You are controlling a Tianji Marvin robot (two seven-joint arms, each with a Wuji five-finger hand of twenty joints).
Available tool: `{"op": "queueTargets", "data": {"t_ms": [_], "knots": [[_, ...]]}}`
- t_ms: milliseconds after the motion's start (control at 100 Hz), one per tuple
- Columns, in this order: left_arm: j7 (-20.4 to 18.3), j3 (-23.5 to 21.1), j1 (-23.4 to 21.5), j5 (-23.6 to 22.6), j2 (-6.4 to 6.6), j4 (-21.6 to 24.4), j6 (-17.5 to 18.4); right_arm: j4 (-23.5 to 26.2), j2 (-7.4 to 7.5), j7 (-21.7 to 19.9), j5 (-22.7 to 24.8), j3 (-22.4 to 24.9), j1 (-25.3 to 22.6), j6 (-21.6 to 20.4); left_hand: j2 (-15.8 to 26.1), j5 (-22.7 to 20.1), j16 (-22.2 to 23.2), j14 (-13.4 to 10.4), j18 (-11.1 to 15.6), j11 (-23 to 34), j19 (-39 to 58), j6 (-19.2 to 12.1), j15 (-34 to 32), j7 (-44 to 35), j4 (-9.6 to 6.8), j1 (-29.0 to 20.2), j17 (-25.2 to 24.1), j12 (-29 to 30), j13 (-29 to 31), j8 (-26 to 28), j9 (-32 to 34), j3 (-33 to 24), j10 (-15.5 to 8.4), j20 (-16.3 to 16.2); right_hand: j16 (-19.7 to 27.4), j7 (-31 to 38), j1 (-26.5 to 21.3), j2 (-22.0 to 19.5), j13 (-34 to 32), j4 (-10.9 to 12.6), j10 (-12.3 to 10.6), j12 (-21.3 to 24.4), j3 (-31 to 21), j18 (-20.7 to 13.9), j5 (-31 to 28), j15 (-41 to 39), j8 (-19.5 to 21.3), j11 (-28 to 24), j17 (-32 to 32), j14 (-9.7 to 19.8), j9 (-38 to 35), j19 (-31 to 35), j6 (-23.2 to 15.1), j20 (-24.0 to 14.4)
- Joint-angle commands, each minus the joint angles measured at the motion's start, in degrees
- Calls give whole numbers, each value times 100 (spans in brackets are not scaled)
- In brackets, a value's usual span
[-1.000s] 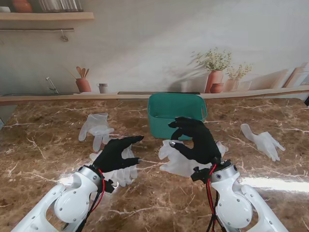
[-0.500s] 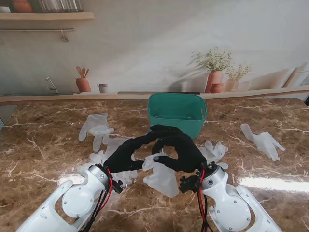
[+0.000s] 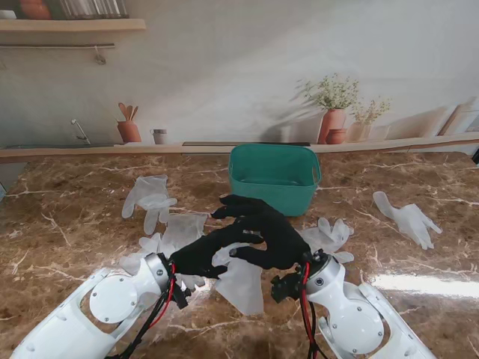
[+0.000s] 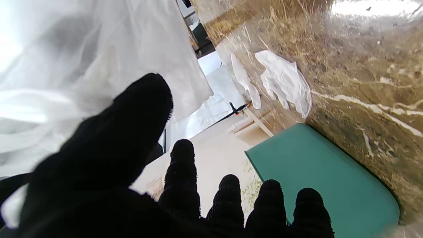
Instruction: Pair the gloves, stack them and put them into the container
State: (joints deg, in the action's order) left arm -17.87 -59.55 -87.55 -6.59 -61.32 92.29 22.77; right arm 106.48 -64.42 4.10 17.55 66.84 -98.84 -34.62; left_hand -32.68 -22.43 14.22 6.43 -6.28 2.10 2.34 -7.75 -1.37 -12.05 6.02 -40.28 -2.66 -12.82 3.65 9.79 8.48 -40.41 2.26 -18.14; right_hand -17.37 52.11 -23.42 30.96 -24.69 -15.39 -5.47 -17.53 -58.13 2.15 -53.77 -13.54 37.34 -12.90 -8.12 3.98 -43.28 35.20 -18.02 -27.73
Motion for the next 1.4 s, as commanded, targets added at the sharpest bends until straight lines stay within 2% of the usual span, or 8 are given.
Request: {"op": "queueTargets", "data": {"t_ms": [0,320,570,670,890,1010,1180,1390], "knots": [[37,29,6,-68,46,-26,-4,-51,-4,-76,-48,-16,-7,59,-195,1,-213,-311,244,-160,-231,-224,159,-124,75,-42,34,-120,-186,120,-203,52,-196,243,38,16,-130,-108,170,-206,-52,10,-202,-152,-183,-40,101,59,90,200,115,-123,-112,-137],[-96,172,86,448,36,-133,169,-200,-32,-49,-159,-93,121,151,-111,-1440,-616,-398,327,-100,-242,-334,190,-2139,128,85,60,-239,-201,1627,-174,327,-262,809,58,23,-141,-114,187,-207,-41,13,-208,-147,-180,-61,118,48,93,212,122,-138,-88,-174],[-219,29,-16,669,34,-115,-2,-378,-121,209,-256,68,95,349,1497,-2001,261,-468,432,918,-121,-731,-37,-4092,-215,-1624,57,-420,-145,3781,418,4099,-274,578,61,4,-127,-104,158,-210,-30,9,-204,-129,-159,-86,118,33,86,192,119,-144,-105,-198],[-394,-77,-90,871,50,-49,-150,-498,-198,434,-355,141,60,596,1909,-2110,1244,-409,460,1103,54,-522,-363,-4151,-208,-1871,28,-635,-111,4459,975,4141,-91,246,59,-31,-142,-87,150,-208,3,3,-195,-114,-133,-89,91,27,107,157,127,-150,-111,-211],[-847,-126,-118,1510,69,22,-446,-827,-318,761,-474,142,101,1453,2045,-2178,2832,510,-421,2160,1923,98,-1992,-4356,-252,-1905,86,-1917,2676,5303,4235,3603,165,-3454,9,-129,-266,-128,139,-175,120,-61,-6,-102,22,-92,-148,-45,166,45,122,-146,-4,-307],[-1006,-108,-121,1803,54,35,-638,-869,-349,961,-193,164,49,2172,1901,-2219,3227,744,-698,2389,3047,305,-2501,-4478,58,-1266,184,-2216,3114,5299,4654,2311,338,-3735,-88,-155,-362,-66,89,-64,246,-114,67,-49,387,-125,-773,-89,115,-102,187,-131,286,-460],[-955,-112,-175,1905,15,100,-830,-830,-374,1287,296,286,-150,2748,2565,-2278,3261,890,-929,2586,4701,522,-2826,-4404,83,-1584,231,-2410,3160,5365,4737,2956,417,-3129,-136,-2634,252,60,120,830,427,-93,-321,-4,1094,-92,-479,-34,164,-259,590,-171,1273,-543],[-397,-141,-372,1925,-125,293,-1101,-726,-364,2012,1352,582,-562,2665,2860,-2359,3338,1004,-1016,2758,5222,613,-3061,-4396,2,-1570,343,-2503,3220,5324,4764,3223,438,-3186,-109,-3814,460,285,458,826,489,-13,277,-60,2646,66,-696,161,386,-270,1448,-310,2041,-532]]}}
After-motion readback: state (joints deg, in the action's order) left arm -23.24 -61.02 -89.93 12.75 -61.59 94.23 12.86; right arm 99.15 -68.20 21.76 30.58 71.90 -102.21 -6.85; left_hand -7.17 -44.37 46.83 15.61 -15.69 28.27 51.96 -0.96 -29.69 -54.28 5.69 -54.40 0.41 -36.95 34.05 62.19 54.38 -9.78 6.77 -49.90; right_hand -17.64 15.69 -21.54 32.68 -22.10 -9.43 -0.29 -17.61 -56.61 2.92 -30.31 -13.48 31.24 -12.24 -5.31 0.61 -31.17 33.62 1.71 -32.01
